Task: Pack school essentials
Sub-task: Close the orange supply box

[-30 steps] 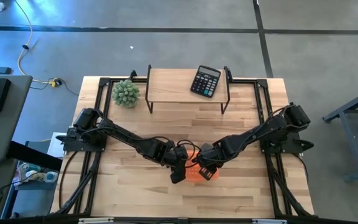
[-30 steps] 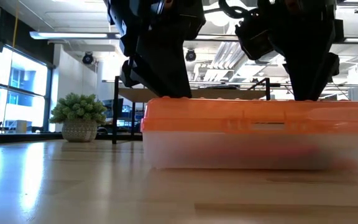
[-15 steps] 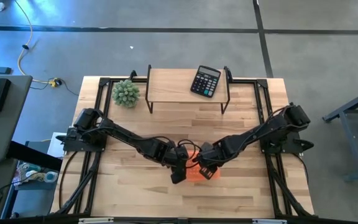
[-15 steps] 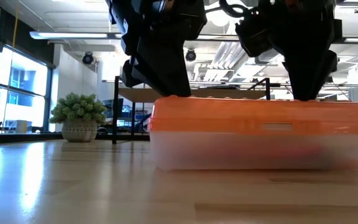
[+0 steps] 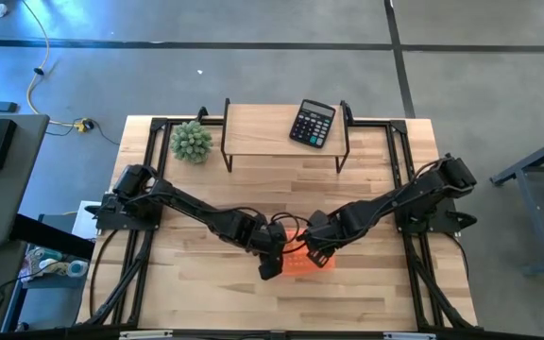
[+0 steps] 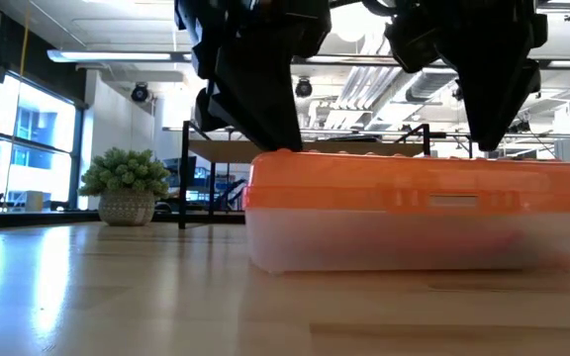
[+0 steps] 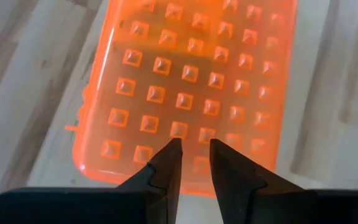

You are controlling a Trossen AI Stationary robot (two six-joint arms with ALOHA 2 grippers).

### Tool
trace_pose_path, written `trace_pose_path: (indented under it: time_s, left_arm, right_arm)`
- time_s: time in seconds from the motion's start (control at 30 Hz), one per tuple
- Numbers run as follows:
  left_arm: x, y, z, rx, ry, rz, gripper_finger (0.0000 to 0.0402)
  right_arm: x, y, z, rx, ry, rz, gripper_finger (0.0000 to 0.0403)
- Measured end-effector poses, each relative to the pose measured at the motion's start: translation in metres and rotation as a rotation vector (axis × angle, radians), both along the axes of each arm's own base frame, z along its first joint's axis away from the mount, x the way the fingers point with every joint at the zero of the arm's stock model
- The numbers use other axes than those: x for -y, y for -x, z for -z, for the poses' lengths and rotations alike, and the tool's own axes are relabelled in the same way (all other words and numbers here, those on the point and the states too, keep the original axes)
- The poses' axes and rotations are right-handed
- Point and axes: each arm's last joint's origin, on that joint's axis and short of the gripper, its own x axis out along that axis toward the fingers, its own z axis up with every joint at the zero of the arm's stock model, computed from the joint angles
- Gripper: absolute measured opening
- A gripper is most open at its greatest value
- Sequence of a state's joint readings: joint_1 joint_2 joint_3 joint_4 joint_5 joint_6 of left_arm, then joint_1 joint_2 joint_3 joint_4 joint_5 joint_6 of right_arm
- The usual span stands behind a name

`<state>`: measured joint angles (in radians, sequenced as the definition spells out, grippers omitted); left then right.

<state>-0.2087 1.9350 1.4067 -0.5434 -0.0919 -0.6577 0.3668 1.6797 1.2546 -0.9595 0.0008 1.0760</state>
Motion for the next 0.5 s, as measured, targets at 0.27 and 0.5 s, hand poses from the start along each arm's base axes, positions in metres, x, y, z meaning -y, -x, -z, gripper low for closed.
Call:
trace_pose_path:
  time_s: [0.27, 0.5]
  left_arm:
    - [-0.014, 0.001, 0.0, -0.038, -0.033, -0.009, 0.0074]
    - [-0.019, 0.001, 0.0, -0.038, -0.04, -0.014, 0.0074]
  right_arm:
    - [0.0, 0.001, -0.002, 0.001, -0.002, 0.0, 0.0122]
    - [0.0, 0.001, -0.002, -0.001, -0.008, -0.005, 0.0122]
